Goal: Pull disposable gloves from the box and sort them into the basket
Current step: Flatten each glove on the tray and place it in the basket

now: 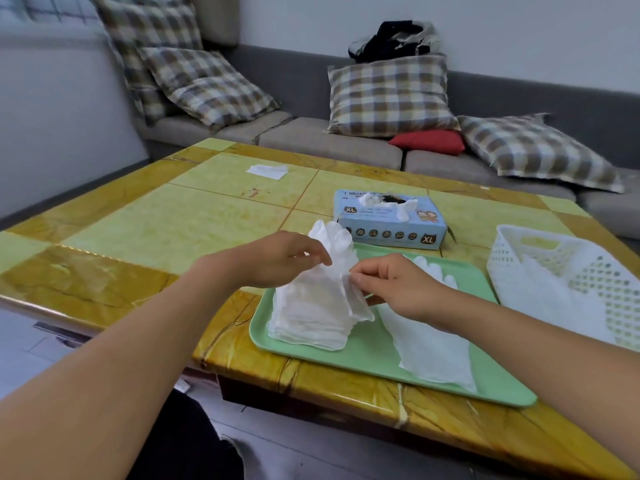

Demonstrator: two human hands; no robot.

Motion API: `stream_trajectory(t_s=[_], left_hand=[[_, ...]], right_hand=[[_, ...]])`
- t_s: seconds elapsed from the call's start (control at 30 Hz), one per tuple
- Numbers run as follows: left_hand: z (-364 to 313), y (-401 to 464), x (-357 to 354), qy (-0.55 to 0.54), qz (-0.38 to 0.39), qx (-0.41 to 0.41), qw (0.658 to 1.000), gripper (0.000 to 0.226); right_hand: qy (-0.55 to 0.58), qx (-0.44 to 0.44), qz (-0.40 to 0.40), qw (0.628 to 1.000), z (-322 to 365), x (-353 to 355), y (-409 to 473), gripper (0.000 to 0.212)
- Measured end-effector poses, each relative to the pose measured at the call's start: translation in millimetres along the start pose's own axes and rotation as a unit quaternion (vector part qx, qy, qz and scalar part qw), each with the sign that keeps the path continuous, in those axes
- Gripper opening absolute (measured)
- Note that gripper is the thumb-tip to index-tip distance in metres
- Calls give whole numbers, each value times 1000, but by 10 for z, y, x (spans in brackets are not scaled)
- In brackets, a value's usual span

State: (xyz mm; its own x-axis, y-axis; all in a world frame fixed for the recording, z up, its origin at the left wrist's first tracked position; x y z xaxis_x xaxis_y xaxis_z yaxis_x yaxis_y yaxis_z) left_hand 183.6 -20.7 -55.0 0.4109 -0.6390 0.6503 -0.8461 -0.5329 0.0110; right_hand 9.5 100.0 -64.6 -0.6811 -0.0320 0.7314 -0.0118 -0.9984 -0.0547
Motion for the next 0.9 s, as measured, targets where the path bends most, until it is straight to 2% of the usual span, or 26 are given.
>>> stream_trajectory(t_s=[0.1, 0.17, 0.27, 0.37, 0.5, 0.63, 0.73, 0.77, 0.8, 0.83, 0.87, 0.9], left_hand=[[2, -25, -18, -69, 0, 46, 997, 36], [6, -56, -13, -74, 21, 80, 994, 61], [66, -116, -48, 18, 82, 97, 992, 87], [153, -70, -69, 101, 53, 75, 991, 106], [170, 75, -67, 151, -27, 31, 988, 106], [233, 137, -156, 192, 5, 67, 979, 100], [57, 151, -134, 194, 17, 77, 978, 97], [-75, 133, -113, 135, 7, 74, 988, 95], [-256, 135, -114, 18, -5, 60, 998, 92], [-441, 142, -152, -135, -1, 30, 990, 86], [-644, 145, -225, -275, 26, -13, 961, 79], [-824, 156, -326, -358, 53, -42, 931, 70]], right_hand=[[95, -60, 22, 993, -51, 3, -18, 26], [145, -74, 34, 986, -65, 14, -47, 26], [183, -78, 40, 979, -41, 59, -98, 27], [169, -60, 40, 983, -21, 133, -150, 26], [161, -71, 41, 984, -52, 236, -209, 27], [250, -97, 93, 959, 2, 500, -311, 26], [321, -88, 84, 939, 86, 825, -372, 24], [333, -84, 74, 936, 101, 903, -371, 24], [344, -82, 67, 933, 89, 984, -376, 24], [354, -82, 69, 929, 81, 1039, -380, 27], [355, -85, 78, 928, 71, 1060, -388, 31], [346, -89, 88, 930, 64, 1058, -398, 36]])
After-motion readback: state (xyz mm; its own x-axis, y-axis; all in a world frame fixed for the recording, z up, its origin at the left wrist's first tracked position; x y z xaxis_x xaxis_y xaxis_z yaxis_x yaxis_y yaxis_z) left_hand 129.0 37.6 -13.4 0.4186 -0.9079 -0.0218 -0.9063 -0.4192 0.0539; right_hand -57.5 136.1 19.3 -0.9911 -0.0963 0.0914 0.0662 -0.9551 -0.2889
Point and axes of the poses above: each hand's wrist, its own y-axis towards the middle knuckle, its own x-axis out of the back of the hand, z = x × y, the point moved 3 cm from there along y, towards the middle knuckle, and after that the axes turned 15 degrees about -y, right-handed, at the moved point
